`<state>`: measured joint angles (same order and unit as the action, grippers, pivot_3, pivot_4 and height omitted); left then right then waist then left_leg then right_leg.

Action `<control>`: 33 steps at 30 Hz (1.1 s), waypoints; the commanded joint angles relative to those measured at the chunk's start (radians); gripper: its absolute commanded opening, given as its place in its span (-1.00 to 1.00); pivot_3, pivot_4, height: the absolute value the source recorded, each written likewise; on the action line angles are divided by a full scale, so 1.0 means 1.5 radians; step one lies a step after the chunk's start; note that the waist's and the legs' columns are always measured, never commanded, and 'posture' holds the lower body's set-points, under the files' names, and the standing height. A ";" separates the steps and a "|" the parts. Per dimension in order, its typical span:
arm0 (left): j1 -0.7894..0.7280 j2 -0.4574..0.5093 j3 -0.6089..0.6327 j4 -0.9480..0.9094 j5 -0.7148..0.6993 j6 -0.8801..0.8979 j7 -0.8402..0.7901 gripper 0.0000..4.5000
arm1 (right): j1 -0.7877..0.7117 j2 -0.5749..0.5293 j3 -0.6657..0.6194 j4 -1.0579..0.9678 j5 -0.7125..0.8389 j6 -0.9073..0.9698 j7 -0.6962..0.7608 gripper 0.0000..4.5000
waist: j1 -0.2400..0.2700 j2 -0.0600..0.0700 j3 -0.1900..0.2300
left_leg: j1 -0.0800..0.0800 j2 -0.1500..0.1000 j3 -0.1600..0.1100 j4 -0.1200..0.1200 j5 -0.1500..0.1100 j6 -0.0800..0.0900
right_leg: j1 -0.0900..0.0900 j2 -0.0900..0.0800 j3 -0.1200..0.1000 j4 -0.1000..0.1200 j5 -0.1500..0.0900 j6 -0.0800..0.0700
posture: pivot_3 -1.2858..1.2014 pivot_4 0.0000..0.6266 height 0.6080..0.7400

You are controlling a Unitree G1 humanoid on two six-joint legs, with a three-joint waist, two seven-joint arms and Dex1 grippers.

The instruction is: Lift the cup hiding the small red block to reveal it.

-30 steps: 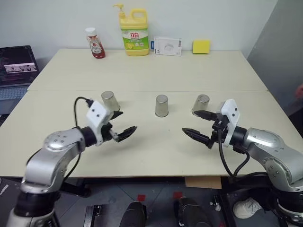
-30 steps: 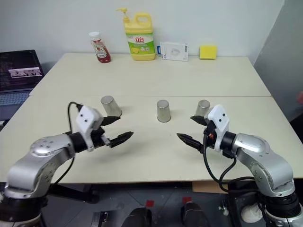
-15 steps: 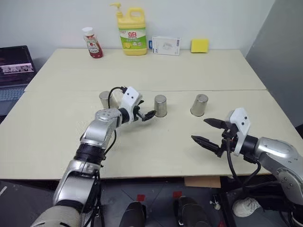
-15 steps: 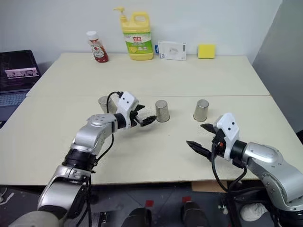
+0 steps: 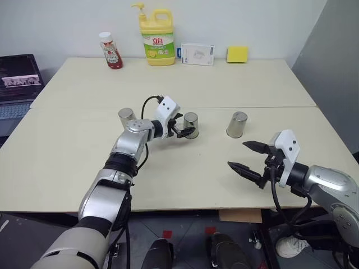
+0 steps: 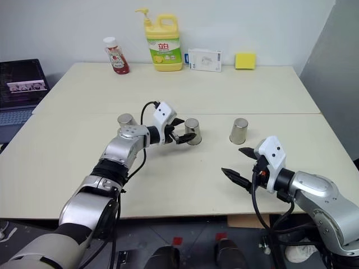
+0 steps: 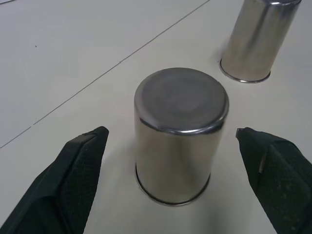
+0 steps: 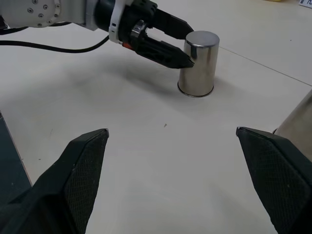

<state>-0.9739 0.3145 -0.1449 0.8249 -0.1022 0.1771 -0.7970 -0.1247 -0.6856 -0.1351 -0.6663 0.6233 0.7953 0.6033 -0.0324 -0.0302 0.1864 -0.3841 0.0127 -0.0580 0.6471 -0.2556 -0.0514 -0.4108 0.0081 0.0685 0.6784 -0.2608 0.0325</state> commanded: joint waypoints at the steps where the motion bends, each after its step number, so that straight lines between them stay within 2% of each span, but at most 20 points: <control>1: -0.043 -0.021 0.004 0.055 0.023 -0.053 0.009 1.00 | -0.011 -0.002 -0.007 -0.022 0.010 -0.005 -0.006 0.98 | -0.001 0.000 0.000 | 0.000 0.000 0.000 0.000 0.000 0.000 | 0.000 0.000 0.000 0.000 0.000 0.000 | 0.03 -0.52 1.00; 5: -0.061 -0.038 0.010 0.103 0.035 -0.075 0.010 1.00 | -0.020 -0.002 -0.005 -0.023 0.014 -0.001 -0.008 0.98 | -0.001 0.000 0.000 | 0.000 0.000 0.000 0.000 0.000 0.000 | 0.000 0.000 0.000 0.000 0.000 0.000 | 0.03 -0.52 1.00; 6: -0.063 -0.040 0.013 0.110 0.034 -0.079 0.010 0.83 | -0.022 -0.002 -0.005 -0.023 0.016 0.001 -0.009 1.00 | -0.001 0.000 0.000 | 0.000 0.000 0.000 0.000 0.000 0.000 | 0.000 0.000 0.000 0.000 0.000 0.000 | 0.03 -0.52 1.00; 7: -0.066 -0.042 0.017 0.115 0.033 -0.081 0.011 0.79 | -0.024 -0.002 -0.005 -0.024 0.017 0.002 -0.011 1.00 | -0.001 0.000 0.000 | 0.000 0.000 0.000 0.000 0.000 0.000 | 0.000 0.000 0.000 0.000 0.000 0.000 | 0.03 -0.52 1.00; 13: -0.071 -0.047 0.039 0.126 0.027 -0.097 0.017 0.23 | -0.031 -0.004 -0.003 -0.027 0.026 0.009 -0.021 1.00 | -0.001 0.000 0.000 | 0.000 0.000 0.000 0.000 0.000 0.000 | 0.000 0.000 0.000 0.000 0.000 0.000 | 0.03 -0.52 1.00; 19: -0.052 -0.041 0.073 0.045 0.002 -0.064 0.025 0.23 | -0.041 0.000 0.000 -0.033 0.030 0.016 -0.033 1.00 | 0.000 0.000 0.000 | 0.000 0.000 0.000 0.000 0.000 0.000 | 0.000 0.000 0.000 0.000 0.000 0.000 | 0.03 -0.52 1.00; 26: 0.021 0.004 0.110 -0.123 0.029 0.014 0.166 0.23 | -0.057 0.004 0.004 -0.028 0.039 0.020 -0.034 1.00 | -0.004 0.000 0.000 | 0.000 0.000 0.000 0.000 0.000 0.000 | 0.000 0.000 0.000 0.000 0.000 0.000 | 0.03 -0.52 1.00; 33: 0.093 -0.008 0.148 -0.213 0.011 0.126 0.266 0.23 | -0.081 0.004 0.017 -0.008 0.039 0.015 -0.022 1.00 | 0.001 0.000 0.000 | 0.000 0.000 -0.001 0.000 0.000 0.000 | 0.000 0.000 -0.001 0.001 0.000 0.000 | 0.03 -0.52 1.00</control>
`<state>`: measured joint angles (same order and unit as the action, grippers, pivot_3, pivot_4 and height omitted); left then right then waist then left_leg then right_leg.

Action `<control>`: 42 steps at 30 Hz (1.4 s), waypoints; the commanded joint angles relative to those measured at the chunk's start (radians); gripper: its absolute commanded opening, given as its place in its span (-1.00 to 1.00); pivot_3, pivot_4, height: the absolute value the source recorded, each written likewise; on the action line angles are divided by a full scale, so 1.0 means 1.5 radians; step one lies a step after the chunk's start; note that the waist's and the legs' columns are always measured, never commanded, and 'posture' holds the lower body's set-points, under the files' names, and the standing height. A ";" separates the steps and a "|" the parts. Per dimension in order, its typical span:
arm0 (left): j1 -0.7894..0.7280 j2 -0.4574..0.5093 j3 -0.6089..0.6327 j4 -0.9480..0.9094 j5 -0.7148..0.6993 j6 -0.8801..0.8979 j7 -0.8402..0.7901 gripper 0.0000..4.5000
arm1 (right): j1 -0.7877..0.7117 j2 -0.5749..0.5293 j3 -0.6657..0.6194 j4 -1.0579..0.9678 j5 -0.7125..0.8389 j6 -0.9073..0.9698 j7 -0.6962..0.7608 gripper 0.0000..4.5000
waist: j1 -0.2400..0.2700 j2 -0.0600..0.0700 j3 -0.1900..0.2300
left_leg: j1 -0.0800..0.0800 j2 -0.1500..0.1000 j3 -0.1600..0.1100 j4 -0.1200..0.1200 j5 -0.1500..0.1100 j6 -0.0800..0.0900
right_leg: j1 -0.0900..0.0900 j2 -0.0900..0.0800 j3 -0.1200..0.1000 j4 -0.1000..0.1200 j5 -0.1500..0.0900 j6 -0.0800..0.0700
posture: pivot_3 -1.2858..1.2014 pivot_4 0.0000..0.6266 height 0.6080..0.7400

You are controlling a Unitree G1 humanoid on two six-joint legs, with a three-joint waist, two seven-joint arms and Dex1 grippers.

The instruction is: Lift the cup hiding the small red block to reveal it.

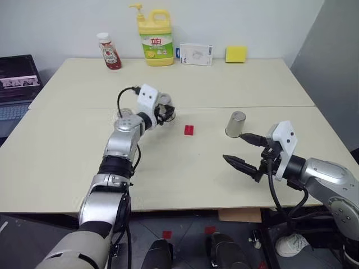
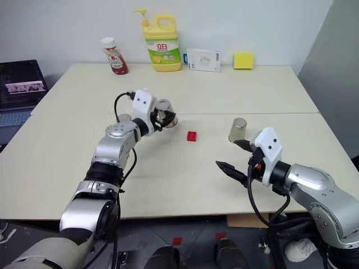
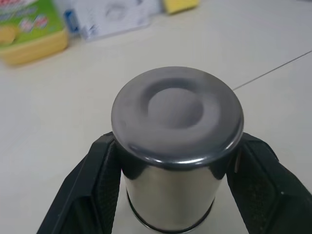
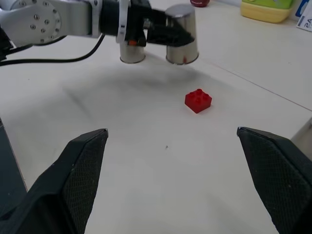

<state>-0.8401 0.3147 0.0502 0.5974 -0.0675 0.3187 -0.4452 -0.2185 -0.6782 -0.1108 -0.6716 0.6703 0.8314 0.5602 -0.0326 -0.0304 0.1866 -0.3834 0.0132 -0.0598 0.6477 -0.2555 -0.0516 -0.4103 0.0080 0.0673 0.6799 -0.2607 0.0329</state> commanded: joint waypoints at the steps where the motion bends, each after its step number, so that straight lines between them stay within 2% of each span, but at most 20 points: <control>1: 0.011 -0.015 0.025 -0.066 -0.020 0.046 0.043 0.23 | -0.021 -0.001 0.003 -0.001 0.007 -0.010 0.009 1.00 | 0.002 0.000 0.000 | 0.000 0.000 0.000 0.000 0.000 0.000 | 0.000 0.000 0.000 0.000 0.000 0.000 | 0.03 -0.52 1.00; 8: 0.042 -0.021 0.041 -0.078 -0.027 0.089 0.074 0.23 | -0.033 -0.002 0.010 0.010 0.006 -0.013 0.018 1.00 | 0.002 0.000 0.000 | -0.001 -0.001 -0.001 0.000 0.000 0.000 | 0.000 -0.001 -0.001 0.000 0.000 0.000 | 0.03 -0.52 1.00; 10: 0.045 -0.021 0.047 -0.082 -0.039 0.106 0.073 0.54 | -0.036 -0.002 0.011 0.011 0.005 -0.013 0.019 1.00 | 0.002 0.000 0.000 | -0.001 -0.001 -0.001 0.000 0.000 0.000 | 0.000 -0.001 -0.001 0.000 0.000 0.000 | 0.03 -0.52 1.00; 11: 0.046 -0.021 0.049 -0.085 -0.044 0.115 0.073 0.56 | -0.036 -0.001 0.011 0.011 0.005 -0.013 0.019 1.00 | 0.001 0.000 0.000 | -0.001 -0.001 -0.001 0.000 0.000 0.000 | 0.000 -0.001 -0.001 0.000 0.000 0.000 | 0.03 -0.52 1.00; 15: 0.049 -0.007 0.042 -0.112 -0.039 0.125 0.072 0.99 | -0.042 -0.001 0.011 0.012 0.006 -0.010 0.018 1.00 | 0.000 0.000 0.000 | 0.000 -0.001 -0.001 0.000 0.000 0.000 | 0.000 -0.001 -0.001 0.000 0.000 0.000 | 0.03 -0.52 1.00; 20: 0.065 0.010 0.028 -0.226 -0.039 0.161 0.057 1.00 | -0.044 0.001 0.005 0.011 0.011 -0.006 0.013 1.00 | 0.001 0.000 0.000 | -0.001 0.000 -0.001 0.000 0.000 0.000 | 0.000 -0.001 -0.001 0.000 0.000 0.000 | 0.03 -0.52 1.00; 25: 0.091 0.017 0.055 -0.374 -0.059 0.170 0.067 1.00 | -0.041 0.005 -0.002 0.008 0.017 -0.008 0.005 1.00 | 0.001 0.000 0.000 | -0.001 0.000 -0.001 0.000 0.000 0.000 | 0.000 -0.001 -0.001 0.000 0.000 0.000 | 0.03 -0.52 1.00; 27: 0.114 0.029 0.052 -0.427 -0.043 0.146 0.074 1.00 | -0.045 0.009 -0.005 0.012 0.015 -0.013 -0.002 1.00 | 0.001 0.000 0.000 | 0.000 0.000 -0.001 0.000 0.000 0.000 | 0.000 -0.001 -0.001 0.000 0.000 0.000 | 0.03 -0.52 1.00; 31: 0.164 0.094 0.037 -0.517 -0.045 0.222 0.036 1.00 | -0.045 0.006 -0.005 0.017 0.002 -0.028 -0.002 1.00 | -0.003 0.000 0.000 | 0.000 0.000 0.000 0.000 0.000 0.000 | 0.000 -0.001 0.000 0.000 0.000 0.000 | 0.03 -0.52 1.00; 35: 0.251 0.223 0.052 -0.608 -0.124 0.276 -0.119 1.00 | -0.034 -0.007 0.009 0.035 -0.042 -0.084 0.026 1.00 | -0.002 0.000 0.000 | 0.001 0.000 0.000 0.000 0.000 0.000 | 0.000 0.000 0.000 0.000 0.000 0.000 | 0.03 -0.52 1.00; 39: 0.308 0.368 0.096 -0.599 -0.204 0.317 -0.276 1.00 | -0.035 -0.028 -0.004 0.082 -0.024 -0.085 0.081 1.00 | -0.003 0.000 0.000 | 0.000 0.000 0.000 0.000 0.000 0.000 | 0.000 -0.001 0.000 0.000 0.000 0.000 | 0.03 -0.52 1.00; 42: 0.322 0.418 0.109 -0.586 -0.229 0.315 -0.321 1.00 | -0.041 -0.038 -0.021 0.114 -0.010 -0.084 0.109 1.00 | -0.002 0.000 0.000 | 0.001 0.000 0.000 0.000 0.000 0.000 | 0.000 0.000 -0.001 0.000 0.000 0.000 | 0.03 -0.52 1.00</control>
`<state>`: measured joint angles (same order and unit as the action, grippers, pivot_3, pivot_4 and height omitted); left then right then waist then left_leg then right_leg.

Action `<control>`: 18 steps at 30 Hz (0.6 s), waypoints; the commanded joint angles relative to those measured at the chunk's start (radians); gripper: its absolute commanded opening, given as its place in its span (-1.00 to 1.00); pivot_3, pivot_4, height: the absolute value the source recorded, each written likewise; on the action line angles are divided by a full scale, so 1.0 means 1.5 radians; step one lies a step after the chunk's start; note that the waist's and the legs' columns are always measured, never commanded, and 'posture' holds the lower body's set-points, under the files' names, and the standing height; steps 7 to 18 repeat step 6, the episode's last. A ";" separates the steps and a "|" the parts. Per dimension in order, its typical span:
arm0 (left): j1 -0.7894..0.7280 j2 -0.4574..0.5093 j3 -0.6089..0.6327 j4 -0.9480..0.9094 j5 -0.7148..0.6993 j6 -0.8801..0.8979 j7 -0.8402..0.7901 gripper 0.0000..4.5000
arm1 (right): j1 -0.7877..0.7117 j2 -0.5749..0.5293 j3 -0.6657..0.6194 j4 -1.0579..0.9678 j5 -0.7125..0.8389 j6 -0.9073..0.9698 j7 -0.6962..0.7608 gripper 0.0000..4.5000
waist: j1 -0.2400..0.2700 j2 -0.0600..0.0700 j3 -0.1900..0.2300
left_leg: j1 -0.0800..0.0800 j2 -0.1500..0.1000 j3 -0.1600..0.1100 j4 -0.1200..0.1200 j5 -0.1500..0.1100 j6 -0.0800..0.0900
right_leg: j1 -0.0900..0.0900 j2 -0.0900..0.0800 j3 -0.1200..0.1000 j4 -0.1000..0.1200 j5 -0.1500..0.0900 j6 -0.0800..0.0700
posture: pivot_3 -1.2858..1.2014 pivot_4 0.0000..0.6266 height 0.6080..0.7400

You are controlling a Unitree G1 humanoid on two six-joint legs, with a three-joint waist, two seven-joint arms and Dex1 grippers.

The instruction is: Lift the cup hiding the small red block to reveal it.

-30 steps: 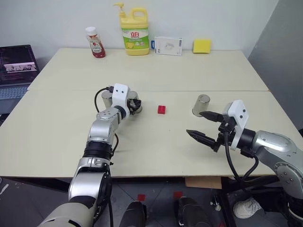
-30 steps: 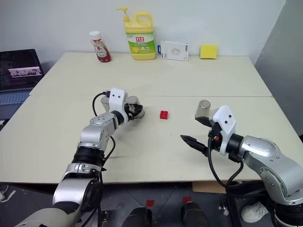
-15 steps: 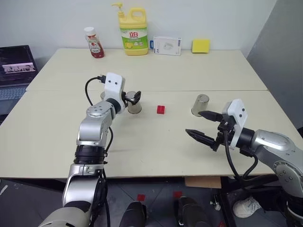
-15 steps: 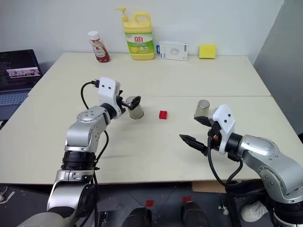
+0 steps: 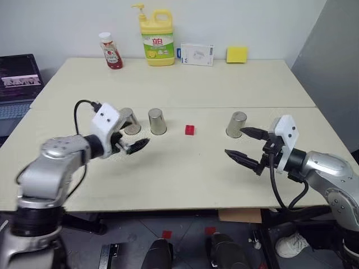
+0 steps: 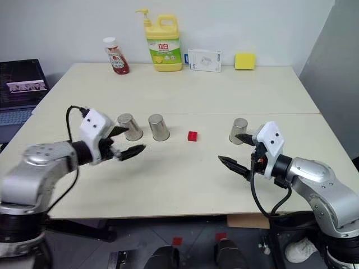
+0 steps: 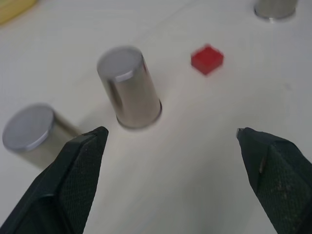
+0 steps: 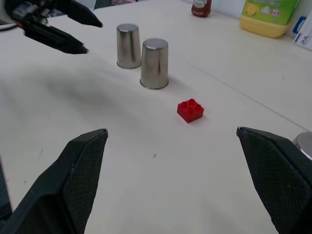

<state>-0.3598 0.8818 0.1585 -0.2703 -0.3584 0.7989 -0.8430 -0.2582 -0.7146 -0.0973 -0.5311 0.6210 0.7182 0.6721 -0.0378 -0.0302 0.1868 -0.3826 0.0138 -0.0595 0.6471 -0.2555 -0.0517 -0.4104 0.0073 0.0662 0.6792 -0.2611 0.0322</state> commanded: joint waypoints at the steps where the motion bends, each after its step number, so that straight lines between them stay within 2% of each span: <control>1: 0.004 0.051 0.044 -0.002 -0.043 -0.007 -0.067 1.00 | -0.015 -0.020 -0.033 0.033 0.023 -0.011 0.047 1.00 | 0.003 0.000 0.000 | 0.000 0.000 0.000 0.000 0.000 0.000 | 0.000 0.000 0.000 0.000 0.000 0.000 | 0.03 -0.52 1.00; 4: 0.010 0.071 0.051 0.005 -0.056 -0.013 -0.091 1.00 | -0.015 -0.032 -0.034 0.057 0.018 -0.026 0.070 1.00 | 0.004 0.000 0.000 | 0.000 0.000 0.000 0.000 0.000 0.000 | 0.000 0.000 0.000 0.000 0.000 0.000 | 0.03 -0.52 1.00; 18: 0.008 0.067 0.054 0.005 -0.066 -0.012 -0.092 1.00 | -0.017 -0.035 -0.031 0.066 0.012 -0.035 0.078 1.00 | 0.004 0.000 0.000 | 0.000 0.000 0.000 0.000 0.000 0.000 | 0.000 0.000 0.000 0.000 0.000 0.000 | 0.03 -0.52 1.00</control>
